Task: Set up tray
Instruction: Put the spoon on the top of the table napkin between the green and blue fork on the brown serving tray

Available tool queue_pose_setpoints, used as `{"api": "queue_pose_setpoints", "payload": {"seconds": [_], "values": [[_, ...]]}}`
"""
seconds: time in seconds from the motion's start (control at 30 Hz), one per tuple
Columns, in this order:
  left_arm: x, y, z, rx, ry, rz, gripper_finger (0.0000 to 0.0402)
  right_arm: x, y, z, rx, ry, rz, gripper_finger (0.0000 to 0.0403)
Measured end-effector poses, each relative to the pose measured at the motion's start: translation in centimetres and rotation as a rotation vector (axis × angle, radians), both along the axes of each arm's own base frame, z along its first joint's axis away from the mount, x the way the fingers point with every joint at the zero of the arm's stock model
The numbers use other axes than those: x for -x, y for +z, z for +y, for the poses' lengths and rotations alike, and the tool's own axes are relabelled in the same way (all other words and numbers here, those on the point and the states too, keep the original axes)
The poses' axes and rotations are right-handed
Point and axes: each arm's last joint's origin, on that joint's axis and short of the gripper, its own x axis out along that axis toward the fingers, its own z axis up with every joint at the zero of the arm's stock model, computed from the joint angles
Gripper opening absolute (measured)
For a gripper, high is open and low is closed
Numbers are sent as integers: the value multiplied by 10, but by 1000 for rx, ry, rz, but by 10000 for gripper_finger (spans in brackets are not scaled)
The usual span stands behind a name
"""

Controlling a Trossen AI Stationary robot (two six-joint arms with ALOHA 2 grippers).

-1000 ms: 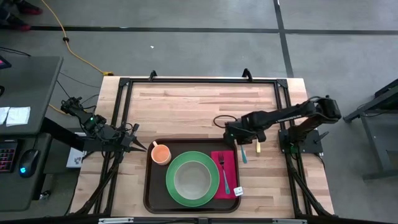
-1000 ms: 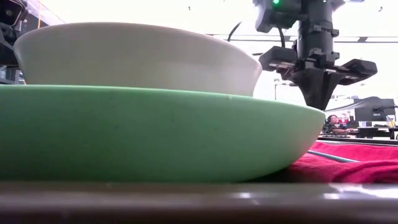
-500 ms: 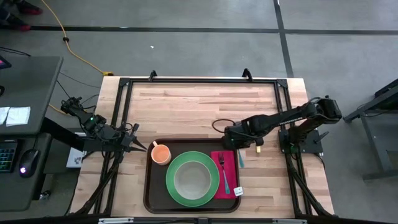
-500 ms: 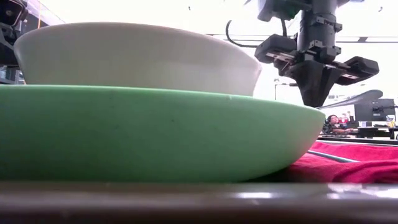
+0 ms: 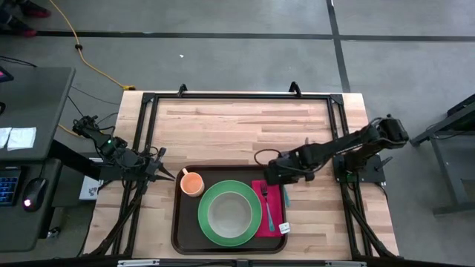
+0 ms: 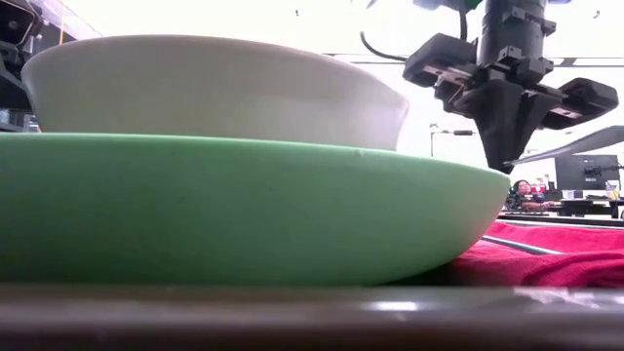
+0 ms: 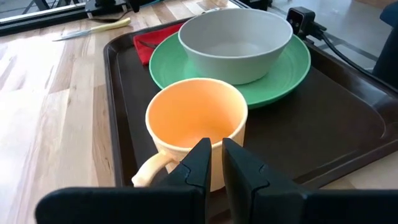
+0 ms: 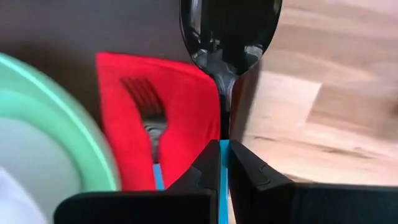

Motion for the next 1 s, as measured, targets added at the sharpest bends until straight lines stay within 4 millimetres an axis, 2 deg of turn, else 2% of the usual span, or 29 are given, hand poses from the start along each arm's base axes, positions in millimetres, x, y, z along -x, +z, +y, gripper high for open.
{"api": "queue_pose_setpoints", "payload": {"seconds": [0.47,1.0], "values": [[2,-2,-2,58,-65,54,72,-5,4,26,-28,-46,-113,1],[2,-4,-1,51,-60,75,72,-15,8,36,-32,-54,-255,0]]}}
